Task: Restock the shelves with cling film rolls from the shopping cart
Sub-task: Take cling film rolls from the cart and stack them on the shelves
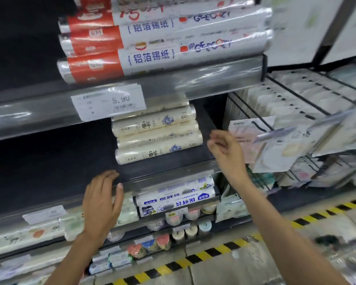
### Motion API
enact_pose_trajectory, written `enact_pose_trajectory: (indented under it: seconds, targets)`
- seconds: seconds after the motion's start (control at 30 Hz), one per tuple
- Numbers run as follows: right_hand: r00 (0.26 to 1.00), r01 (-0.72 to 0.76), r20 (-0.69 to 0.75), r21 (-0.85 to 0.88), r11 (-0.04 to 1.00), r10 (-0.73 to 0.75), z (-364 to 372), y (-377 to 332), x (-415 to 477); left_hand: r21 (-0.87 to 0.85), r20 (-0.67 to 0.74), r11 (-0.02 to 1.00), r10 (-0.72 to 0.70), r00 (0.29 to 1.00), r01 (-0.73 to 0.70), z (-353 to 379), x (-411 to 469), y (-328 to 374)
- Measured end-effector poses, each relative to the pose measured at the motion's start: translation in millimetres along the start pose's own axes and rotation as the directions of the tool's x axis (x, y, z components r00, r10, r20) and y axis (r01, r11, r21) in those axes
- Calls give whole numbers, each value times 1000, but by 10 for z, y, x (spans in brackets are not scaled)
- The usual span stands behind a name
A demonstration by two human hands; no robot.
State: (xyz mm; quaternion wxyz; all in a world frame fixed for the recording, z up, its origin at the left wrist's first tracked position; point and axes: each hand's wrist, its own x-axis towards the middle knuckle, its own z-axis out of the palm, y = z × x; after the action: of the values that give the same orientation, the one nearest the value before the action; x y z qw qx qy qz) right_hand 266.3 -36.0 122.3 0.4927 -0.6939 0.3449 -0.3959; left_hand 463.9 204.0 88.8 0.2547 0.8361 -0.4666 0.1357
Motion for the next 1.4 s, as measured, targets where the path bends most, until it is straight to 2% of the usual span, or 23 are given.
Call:
enact_pose_trajectory:
  seconds: [0.1,0.17,0.27,0.37,0.57,0.7,0.77,0.87,0.97,1.03,1.17,1.23,1.33,1.4]
  targets:
    - [988,-124,-99,-84,989,116,-433,126,-954,-242,126,959,183,975,-149,112,-19,610]
    - [966,-198,-203,-175,964,162,-723,226,-1602,-370,203,896,336,920,-246,290,-78,1018]
    - [890,-357,-378,-226,906,256,-1133,335,-2541,-537,261,765,553,791,-357,568,-314,1654]
    - [789,-495,-531,-250,832,310,-1531,510,-3341,-662,262,623,713,651,-417,820,-665,2233]
    - [558,-703,-740,-181,688,375,-2230,874,-4223,-778,242,386,912,332,-495,1445,-1403,3193]
    - [458,-804,-781,-159,573,426,-2752,1195,-4326,-806,205,271,962,181,-527,1820,-1677,3839]
    - [429,-831,-795,-162,531,429,-3046,1419,-4299,-799,189,233,973,135,-554,2075,-1764,4179]
    - [468,-827,-791,-235,511,393,-3539,1806,-4133,-765,224,223,972,75,-605,2607,-1921,4669]
    - [508,-825,-762,-296,481,403,-4036,2246,-3873,-693,385,282,923,-9,-664,3126,-2057,5116]
    - [537,-827,-730,-357,433,423,-4296,2488,-3662,-635,461,306,887,-31,-710,3334,-2104,5350]
    - [552,-833,-630,-450,323,546,-4603,2826,-3333,-554,446,226,893,-57,-802,3527,-2073,5526]
    - [560,-822,-568,-471,320,603,-4660,2905,-3271,-560,434,205,898,-73,-803,3533,-2014,5538]
    - [575,-786,-501,-558,267,647,-4716,2938,-3232,-547,431,110,887,-166,-830,3498,-1924,5608]
    - [575,-770,-484,-593,236,660,-4750,2905,-3196,-560,427,85,882,-199,-824,3430,-1875,5665]
